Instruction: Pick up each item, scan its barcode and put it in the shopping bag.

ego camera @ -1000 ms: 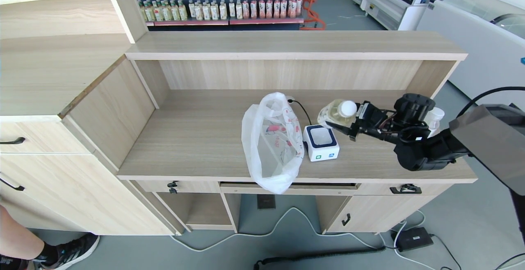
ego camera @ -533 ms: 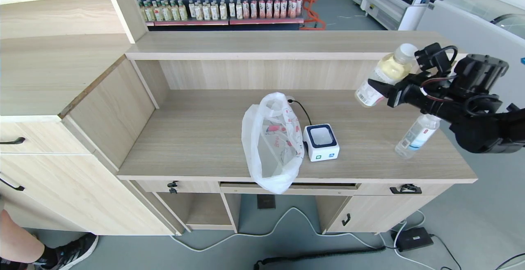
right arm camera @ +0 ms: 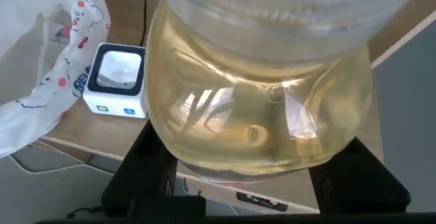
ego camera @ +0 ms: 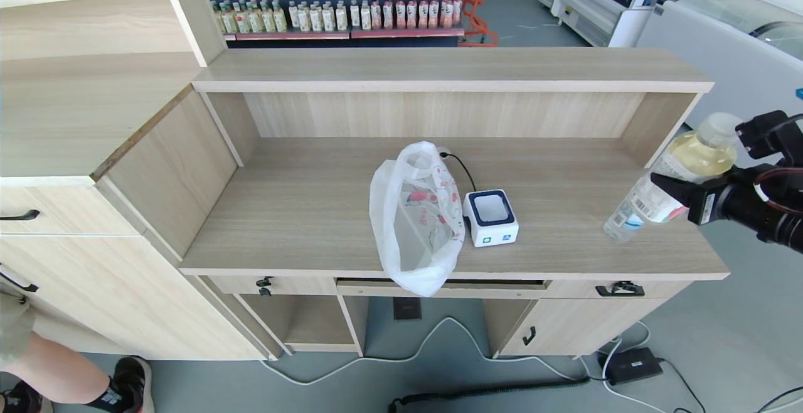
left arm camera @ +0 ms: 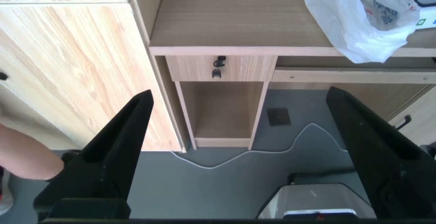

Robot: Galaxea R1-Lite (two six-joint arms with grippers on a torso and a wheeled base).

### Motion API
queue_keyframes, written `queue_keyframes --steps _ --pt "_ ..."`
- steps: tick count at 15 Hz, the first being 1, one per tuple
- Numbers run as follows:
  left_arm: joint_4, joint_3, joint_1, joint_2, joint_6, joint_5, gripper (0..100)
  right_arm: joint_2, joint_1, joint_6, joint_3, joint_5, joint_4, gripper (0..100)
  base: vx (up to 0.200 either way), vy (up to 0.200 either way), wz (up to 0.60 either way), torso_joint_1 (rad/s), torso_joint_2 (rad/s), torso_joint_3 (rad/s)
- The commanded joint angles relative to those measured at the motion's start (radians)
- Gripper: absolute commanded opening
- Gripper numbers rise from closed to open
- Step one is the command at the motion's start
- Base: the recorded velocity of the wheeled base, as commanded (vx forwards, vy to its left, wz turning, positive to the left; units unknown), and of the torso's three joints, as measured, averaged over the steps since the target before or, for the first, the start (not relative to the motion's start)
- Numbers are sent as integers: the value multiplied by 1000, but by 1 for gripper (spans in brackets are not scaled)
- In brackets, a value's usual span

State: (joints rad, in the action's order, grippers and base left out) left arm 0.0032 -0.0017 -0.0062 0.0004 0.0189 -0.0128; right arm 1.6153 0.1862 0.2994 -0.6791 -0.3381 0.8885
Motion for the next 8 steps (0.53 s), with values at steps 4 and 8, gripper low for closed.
queue_keyframes --steps 4,8 --pt "0 0 0 0 -1 0 100 -2 26 17 38 57 26 0 0 0 0 0 0 0" --pt "0 0 0 0 -1 0 100 60 26 96 10 77 130 0 0 0 0 0 0 0"
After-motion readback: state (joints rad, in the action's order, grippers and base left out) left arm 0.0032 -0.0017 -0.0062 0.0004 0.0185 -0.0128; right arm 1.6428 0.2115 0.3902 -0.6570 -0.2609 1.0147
